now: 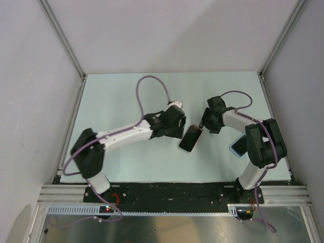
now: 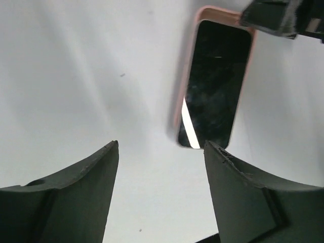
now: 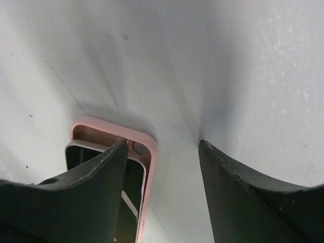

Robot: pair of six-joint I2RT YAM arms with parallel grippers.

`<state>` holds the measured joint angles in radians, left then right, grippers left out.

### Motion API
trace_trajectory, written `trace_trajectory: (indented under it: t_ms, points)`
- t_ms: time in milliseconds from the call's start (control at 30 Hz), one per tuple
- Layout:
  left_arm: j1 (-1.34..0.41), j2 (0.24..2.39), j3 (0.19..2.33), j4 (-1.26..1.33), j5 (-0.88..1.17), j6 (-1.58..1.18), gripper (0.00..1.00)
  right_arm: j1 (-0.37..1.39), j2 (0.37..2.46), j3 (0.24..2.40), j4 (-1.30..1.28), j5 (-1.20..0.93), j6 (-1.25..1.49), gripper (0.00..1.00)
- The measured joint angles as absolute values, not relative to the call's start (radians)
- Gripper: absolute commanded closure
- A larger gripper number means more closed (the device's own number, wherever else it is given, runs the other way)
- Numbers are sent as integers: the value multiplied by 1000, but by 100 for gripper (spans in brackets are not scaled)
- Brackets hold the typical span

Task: Put the phone into the phone case

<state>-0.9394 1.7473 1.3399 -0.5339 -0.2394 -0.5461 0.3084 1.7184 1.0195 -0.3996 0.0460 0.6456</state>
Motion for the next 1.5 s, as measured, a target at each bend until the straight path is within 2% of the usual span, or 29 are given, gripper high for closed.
trace_trajectory:
  t_ms: [167,433,600,933,1067,1200,1500]
  points:
    - [-917,1563,1125,-504,-257,-624,37,323,1723,1023,-415,73,647,46]
    - [-975,1524,905,-451,-191,-691,53,351,1720,1023,-443,117,659,51]
    - [-991,1524,893,-396,-152,-708,57,390,1674,982,-460,124,676,51]
    - [-990,1598,904,-332,-126,-707,62,401,1513,941,-505,125,704,45]
    - [-990,1619,915,-326,-125,-707,63,367,1480,949,-496,129,702,53]
    - [-988,1632,934,-321,-123,-706,64,331,1562,1002,-495,135,684,64]
    - [-978,1678,965,-317,-106,-695,67,361,1758,1095,-478,141,654,72]
